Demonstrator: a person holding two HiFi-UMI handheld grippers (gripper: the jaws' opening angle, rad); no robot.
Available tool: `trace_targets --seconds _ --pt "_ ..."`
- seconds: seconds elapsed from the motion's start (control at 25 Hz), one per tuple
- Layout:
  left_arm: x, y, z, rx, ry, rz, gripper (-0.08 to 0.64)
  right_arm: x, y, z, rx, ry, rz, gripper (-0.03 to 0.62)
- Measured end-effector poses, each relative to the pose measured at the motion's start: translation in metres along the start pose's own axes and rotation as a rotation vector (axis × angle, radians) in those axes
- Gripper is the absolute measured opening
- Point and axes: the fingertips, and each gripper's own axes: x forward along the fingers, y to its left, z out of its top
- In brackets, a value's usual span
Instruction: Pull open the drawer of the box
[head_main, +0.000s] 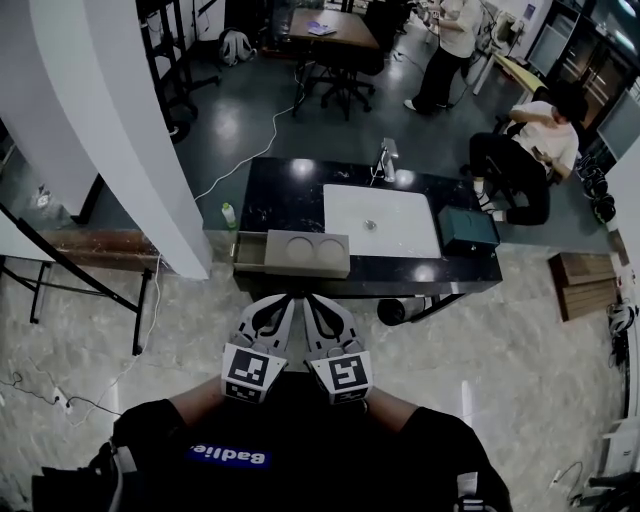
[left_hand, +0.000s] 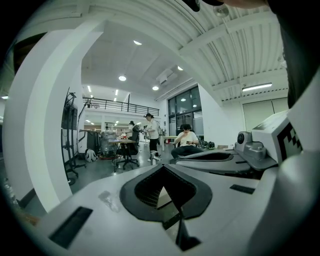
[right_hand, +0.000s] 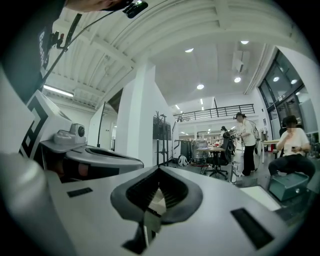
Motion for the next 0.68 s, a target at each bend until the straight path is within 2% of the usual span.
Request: trace_targets --seconds 0.52,0.68 --pt "0.0005 0.0007 0.0008 -0.004 0.0 0.006 0.0 0.0001 -0.0007 -0.0011 0.013 0.007 0.007 0.0" --pt "0.0024 0.0021 0.0012 0.006 -0.008 0.008 0.0 0.0018 -0.002 -0.0007 0.02 -0.018 0.012 0.0"
